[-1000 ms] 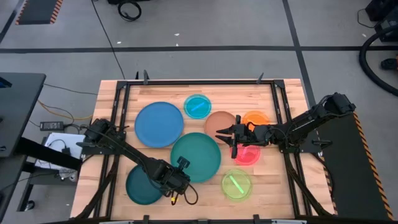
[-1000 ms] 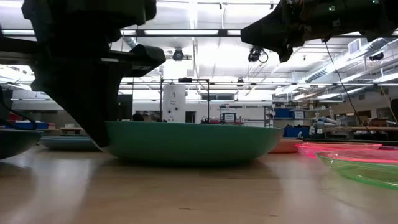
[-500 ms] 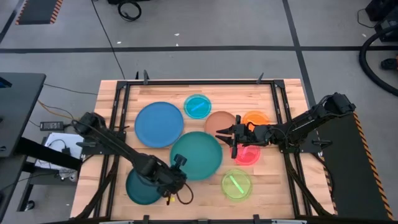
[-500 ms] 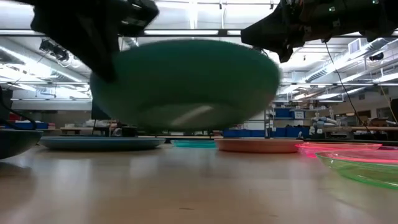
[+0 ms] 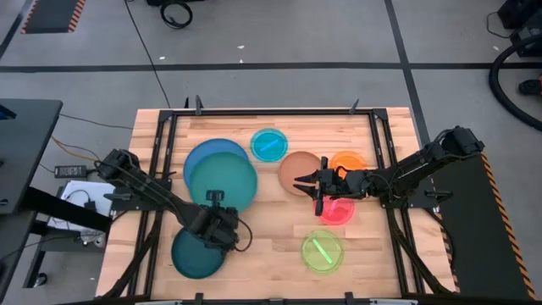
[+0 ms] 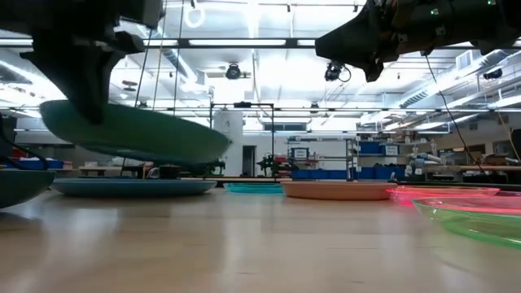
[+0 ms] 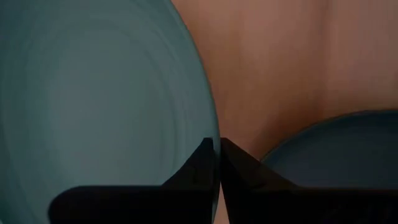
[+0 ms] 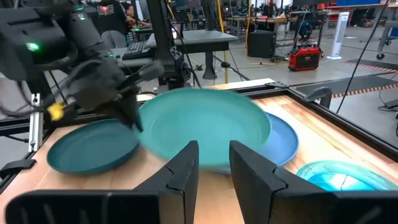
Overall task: Stack plastic plates
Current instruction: Stack the green plate on top of the blue plate
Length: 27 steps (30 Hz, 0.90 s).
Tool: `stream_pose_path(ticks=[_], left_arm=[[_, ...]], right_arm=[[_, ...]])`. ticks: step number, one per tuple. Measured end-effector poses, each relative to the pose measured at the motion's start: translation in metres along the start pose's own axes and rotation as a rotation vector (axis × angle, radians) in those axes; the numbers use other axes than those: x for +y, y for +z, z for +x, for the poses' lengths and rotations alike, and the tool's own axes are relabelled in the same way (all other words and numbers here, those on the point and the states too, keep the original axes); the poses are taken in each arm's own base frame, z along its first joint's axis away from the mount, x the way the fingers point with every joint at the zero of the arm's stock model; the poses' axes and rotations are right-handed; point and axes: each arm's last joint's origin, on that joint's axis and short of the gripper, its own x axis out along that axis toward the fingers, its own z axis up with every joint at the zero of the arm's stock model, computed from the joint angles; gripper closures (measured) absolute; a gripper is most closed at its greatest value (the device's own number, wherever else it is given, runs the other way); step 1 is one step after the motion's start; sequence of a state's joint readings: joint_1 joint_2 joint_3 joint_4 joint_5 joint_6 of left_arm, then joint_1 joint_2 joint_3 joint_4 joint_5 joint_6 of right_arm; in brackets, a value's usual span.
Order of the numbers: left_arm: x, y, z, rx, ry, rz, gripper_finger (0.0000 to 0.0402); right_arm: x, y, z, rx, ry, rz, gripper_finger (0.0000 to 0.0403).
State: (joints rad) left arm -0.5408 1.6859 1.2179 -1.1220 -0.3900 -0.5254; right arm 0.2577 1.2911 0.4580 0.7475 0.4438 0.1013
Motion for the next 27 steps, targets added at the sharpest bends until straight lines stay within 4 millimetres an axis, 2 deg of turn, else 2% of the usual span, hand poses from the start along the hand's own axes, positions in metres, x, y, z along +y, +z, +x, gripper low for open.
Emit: stream_pose_path(ticks=[5,11,15,27], left_arm=[[0.008,-0.006,0.003,0.05,0.092,-0.139,0.0381],[0.006,-0.023,0.022,0.058,0.177,-0.123,0.0381],[0.01,-0.029,0.032,0.082,0.186,-0.105,0.038],[0.039,-0.045,0.06,-0.023,0.108,-0.097,0.038]], right_arm=[[0.0,0.0,0.0,0.0,0.0,0.004,0.0302],[0.0,0.0,0.0,0.001,0.0,0.008,0.0302],[0.0,0.0,0.0,0.0,0.0,0.009,0.0302],[0.0,0.001,0.0,-0.011,0.001,0.01,0.0302]])
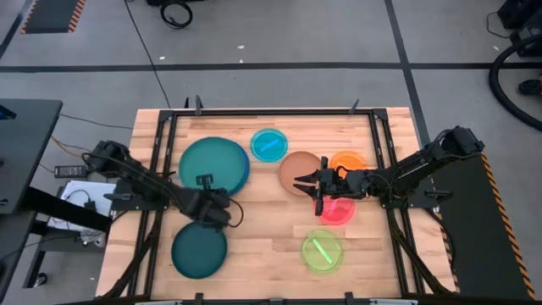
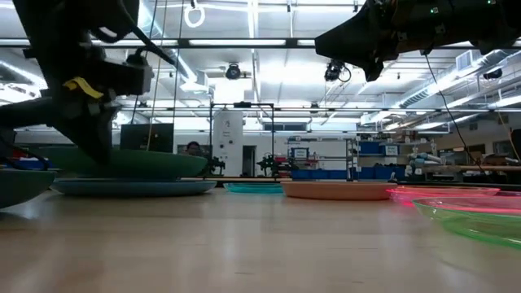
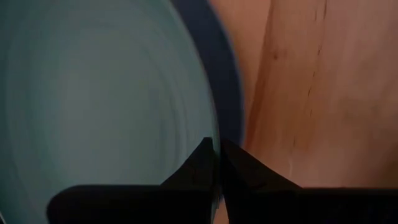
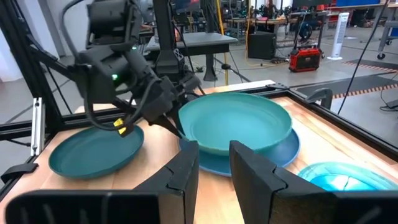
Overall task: Stack plastic plates
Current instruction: Stack the green plate on top of the blue plate, then stack the dark blue plate on top of the green plate
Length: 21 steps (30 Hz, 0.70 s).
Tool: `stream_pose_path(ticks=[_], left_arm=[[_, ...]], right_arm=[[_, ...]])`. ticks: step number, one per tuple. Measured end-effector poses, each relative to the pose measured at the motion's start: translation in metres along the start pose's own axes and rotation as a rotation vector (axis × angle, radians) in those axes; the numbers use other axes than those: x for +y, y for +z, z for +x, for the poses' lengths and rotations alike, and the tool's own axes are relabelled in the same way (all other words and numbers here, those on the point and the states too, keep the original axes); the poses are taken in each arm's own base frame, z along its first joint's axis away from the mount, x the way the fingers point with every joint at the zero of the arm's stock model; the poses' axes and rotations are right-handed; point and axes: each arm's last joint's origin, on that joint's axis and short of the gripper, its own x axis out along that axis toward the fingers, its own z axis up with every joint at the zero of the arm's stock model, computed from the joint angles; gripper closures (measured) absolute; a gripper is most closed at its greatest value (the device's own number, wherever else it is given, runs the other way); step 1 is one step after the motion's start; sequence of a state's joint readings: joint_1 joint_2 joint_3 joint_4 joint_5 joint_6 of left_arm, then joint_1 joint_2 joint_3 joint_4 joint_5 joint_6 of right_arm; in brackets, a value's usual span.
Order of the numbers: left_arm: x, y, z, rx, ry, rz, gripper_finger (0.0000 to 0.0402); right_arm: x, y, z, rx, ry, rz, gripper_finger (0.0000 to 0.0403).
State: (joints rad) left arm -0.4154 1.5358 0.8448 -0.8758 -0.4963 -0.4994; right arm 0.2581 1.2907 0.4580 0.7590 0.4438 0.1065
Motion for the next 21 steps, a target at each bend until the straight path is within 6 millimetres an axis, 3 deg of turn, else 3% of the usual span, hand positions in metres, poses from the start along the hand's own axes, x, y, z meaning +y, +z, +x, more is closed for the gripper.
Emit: stream_pose_path(ticks=[6,11,16,21], left_arm=[[0.008,-0.003,0.01,0.022,0.02,-0.009,0.0369],[0.009,-0.002,0.009,0.015,0.021,-0.026,0.0322],[0.012,0.001,0.003,0.034,0.018,-0.017,0.0272],[0.017,0.01,-0.013,0.043,0.039,-0.013,0.0257]], right_arm=[[0.0,0.0,0.0,-0.001,0.0,-0.001,0.0302],[0.0,0.0,0.0,0.004,0.0,-0.004,0.0302],[0.0,0.0,0.0,0.004,0.0,-0.004,0.0302],[0.0,0.0,0.0,0.005,0.0,-0.004,0.0302]])
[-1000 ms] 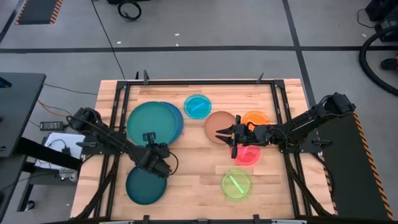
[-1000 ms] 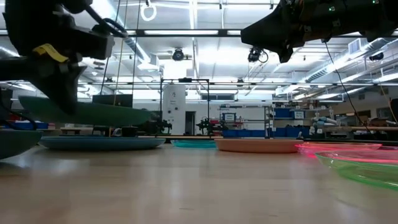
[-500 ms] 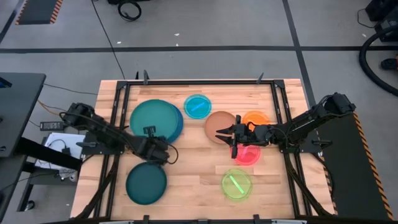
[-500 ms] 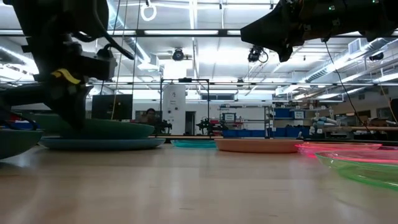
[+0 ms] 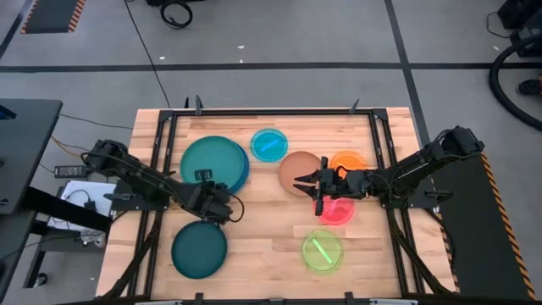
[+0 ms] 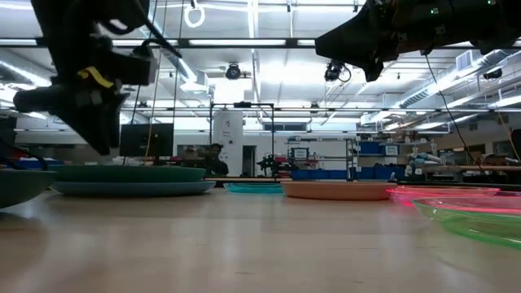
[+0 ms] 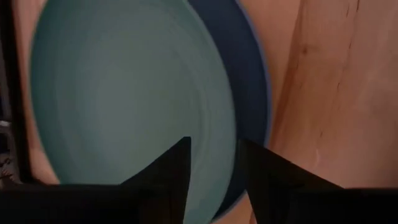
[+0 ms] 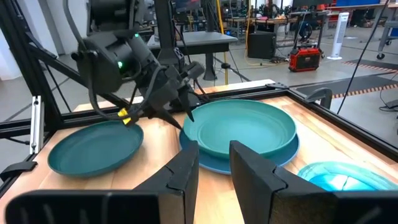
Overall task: Stack plastic plates
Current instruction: Stack the dark blue plate on top of the green plate
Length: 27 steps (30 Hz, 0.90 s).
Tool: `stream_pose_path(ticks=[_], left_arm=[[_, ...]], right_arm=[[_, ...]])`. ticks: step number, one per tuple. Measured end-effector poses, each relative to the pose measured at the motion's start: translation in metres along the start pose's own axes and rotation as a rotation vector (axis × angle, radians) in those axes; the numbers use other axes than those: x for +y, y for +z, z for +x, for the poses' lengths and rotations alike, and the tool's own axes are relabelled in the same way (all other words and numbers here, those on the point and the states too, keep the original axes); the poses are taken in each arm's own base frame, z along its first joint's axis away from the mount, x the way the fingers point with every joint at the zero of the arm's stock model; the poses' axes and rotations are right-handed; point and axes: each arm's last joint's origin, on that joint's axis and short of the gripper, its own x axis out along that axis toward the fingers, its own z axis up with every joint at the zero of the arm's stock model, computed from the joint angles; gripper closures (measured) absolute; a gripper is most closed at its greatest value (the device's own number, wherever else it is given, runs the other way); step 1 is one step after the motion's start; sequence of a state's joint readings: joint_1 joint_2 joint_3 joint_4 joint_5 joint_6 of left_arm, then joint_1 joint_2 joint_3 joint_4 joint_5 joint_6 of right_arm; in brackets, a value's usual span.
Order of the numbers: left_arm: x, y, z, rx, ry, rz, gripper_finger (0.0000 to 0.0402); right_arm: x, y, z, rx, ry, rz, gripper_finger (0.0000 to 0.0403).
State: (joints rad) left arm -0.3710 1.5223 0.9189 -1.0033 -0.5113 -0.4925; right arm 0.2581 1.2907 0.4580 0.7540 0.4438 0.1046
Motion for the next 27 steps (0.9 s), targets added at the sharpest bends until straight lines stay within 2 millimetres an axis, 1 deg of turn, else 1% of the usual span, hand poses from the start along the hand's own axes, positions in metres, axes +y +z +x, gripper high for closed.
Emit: stream_pose_path(ticks=[4,9,13,18,22,27], left_arm=[[0.003,0.007,-0.014,-0.007,0.002,0.002,0.0257],[-0.002,0.014,-0.029,-0.069,-0.032,0.001,0.0257],[-0.013,0.017,-0.035,-0.121,-0.114,-0.004,0.0257],[-0.031,0.018,-0.044,-0.165,-0.29,0.011,0.0257],[-0.043,0.016,-0.052,-0.192,-0.381,0.026,0.0257],[-0.051,0.013,-0.057,-0.172,-0.459,-0.045,0.0257]], right_arm=[[0.0,0.0,0.0,0.0,0.0,0.0,0.0302],[0.0,0.0,0.0,0.0,0.0,0.0,0.0302],[0.0,0.0,0.0,0.003,0.0,-0.001,0.0302],[0.0,0.0,0.0,0.003,0.0,-0.001,0.0302],[0.0,0.0,0.0,0.003,0.0,-0.001,0.0302],[0.0,0.0,0.0,0.003,0.0,0.006,0.0302]])
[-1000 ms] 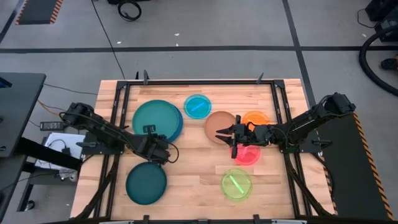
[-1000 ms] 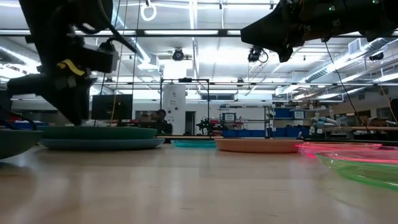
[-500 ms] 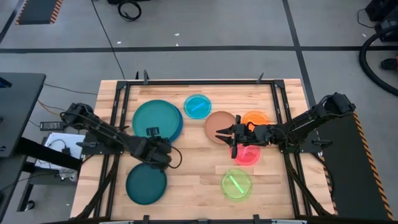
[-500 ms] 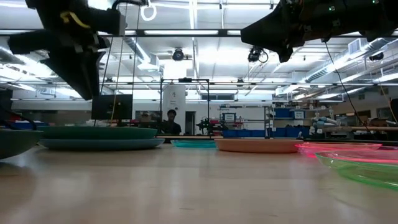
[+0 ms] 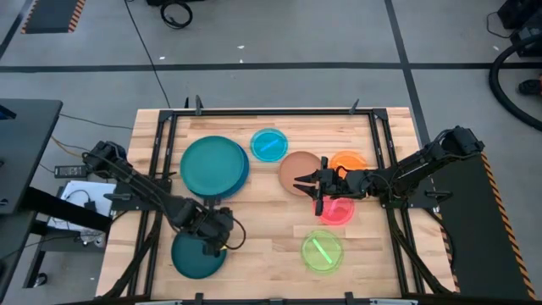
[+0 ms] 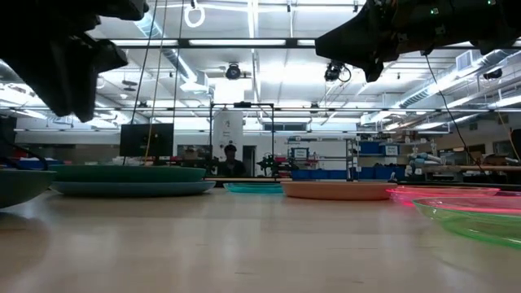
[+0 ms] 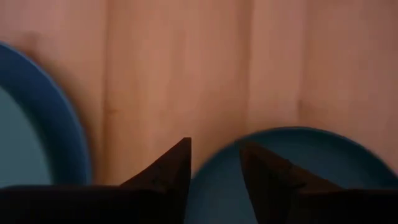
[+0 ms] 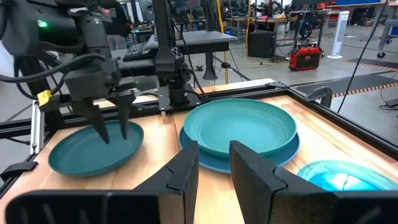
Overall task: Stack plastic plates
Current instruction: Stack the dark blue plate on top of the green plate
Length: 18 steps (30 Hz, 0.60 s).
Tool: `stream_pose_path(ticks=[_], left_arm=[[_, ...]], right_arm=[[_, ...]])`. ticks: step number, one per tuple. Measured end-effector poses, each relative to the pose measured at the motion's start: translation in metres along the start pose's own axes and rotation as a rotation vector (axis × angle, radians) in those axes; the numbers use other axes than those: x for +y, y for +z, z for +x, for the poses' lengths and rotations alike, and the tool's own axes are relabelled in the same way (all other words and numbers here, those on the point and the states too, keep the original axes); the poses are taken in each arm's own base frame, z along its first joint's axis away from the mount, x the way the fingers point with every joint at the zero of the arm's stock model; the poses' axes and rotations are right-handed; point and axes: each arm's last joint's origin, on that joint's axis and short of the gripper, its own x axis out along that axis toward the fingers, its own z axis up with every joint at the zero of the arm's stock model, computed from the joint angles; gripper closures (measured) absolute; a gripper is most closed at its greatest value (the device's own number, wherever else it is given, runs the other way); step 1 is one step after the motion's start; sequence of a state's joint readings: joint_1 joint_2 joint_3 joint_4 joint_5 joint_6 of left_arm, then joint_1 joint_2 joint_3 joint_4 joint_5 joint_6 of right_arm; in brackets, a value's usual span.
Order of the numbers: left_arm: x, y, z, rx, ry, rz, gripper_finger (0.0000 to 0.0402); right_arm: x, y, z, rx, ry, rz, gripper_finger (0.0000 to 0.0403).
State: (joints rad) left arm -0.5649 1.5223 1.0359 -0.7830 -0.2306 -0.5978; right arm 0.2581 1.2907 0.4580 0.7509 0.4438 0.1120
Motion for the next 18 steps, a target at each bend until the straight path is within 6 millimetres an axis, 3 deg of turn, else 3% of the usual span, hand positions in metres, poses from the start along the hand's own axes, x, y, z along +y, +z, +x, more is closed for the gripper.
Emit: stream_pose_path(ticks=[9,18], left_arm=[[-0.018,-0.001,-0.004,-0.041,-0.115,-0.011,0.0257],[-0.028,-0.004,-0.006,0.063,-0.283,-0.203,0.0258]], right_arm=[[0.0,0.0,0.0,0.0,0.0,-0.001,0.0302],[0.0,0.0,0.0,0.003,-0.001,-0.018,0.0302]])
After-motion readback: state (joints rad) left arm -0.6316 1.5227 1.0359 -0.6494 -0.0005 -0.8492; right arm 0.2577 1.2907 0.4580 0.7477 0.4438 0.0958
